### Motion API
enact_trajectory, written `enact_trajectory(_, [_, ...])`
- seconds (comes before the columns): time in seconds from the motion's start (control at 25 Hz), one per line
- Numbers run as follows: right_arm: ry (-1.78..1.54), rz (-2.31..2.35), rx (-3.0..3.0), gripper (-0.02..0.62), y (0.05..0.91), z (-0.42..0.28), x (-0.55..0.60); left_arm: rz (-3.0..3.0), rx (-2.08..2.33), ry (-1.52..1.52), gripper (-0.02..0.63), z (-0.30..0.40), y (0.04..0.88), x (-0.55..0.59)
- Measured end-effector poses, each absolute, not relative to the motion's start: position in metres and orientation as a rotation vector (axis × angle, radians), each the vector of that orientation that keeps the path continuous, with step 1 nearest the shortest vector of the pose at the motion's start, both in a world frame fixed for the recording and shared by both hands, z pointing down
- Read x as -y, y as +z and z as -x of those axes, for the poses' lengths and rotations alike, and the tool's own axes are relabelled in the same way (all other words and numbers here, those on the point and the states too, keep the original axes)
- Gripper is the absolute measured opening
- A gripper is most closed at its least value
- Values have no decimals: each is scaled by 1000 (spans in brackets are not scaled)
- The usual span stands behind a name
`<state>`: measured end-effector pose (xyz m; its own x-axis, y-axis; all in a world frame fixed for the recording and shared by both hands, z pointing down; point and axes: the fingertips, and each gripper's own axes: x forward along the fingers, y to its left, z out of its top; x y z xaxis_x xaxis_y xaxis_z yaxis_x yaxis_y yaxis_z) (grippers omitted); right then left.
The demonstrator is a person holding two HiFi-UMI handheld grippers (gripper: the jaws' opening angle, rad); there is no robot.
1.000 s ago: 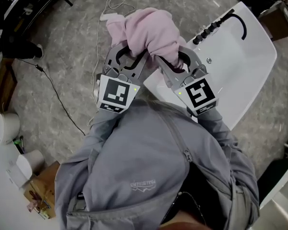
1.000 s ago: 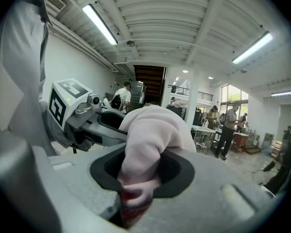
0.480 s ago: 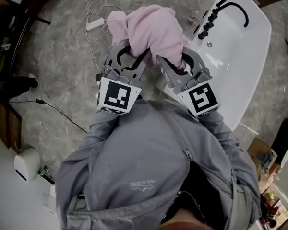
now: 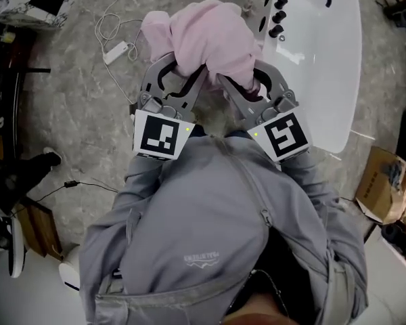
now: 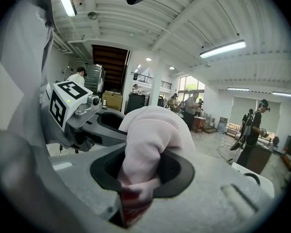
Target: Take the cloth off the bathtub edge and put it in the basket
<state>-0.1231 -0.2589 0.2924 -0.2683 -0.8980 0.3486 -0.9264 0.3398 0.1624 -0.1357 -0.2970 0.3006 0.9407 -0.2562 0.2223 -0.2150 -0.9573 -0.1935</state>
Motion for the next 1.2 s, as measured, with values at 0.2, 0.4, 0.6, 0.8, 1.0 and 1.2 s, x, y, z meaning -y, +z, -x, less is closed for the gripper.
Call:
enact_trajectory(0.2, [130, -1675, 2164, 110, 293, 108, 267, 2943, -236, -353, 133, 117, 299, 304])
enact_trajectory(0.4, [155, -1705, 2134, 110, 298, 84, 273, 2965, -188, -366, 133, 93, 306, 310])
enact_trajectory(0.6, [147, -1704, 2153, 110, 300, 58, 289, 2948, -199, -383, 133, 66, 306, 326])
enact_trajectory(0.8, [101, -1676, 2200, 110, 295, 33, 307, 2907, -255, -394, 133, 43, 300, 345])
enact_trajectory(1.0, [57, -1643, 2267, 110, 289, 7, 323, 2867, -326, -407, 133, 18, 292, 360])
enact_trajectory(1.2, [11, -1564, 2331, 110, 285, -5, 344, 2842, -418, -420, 133, 9, 287, 380])
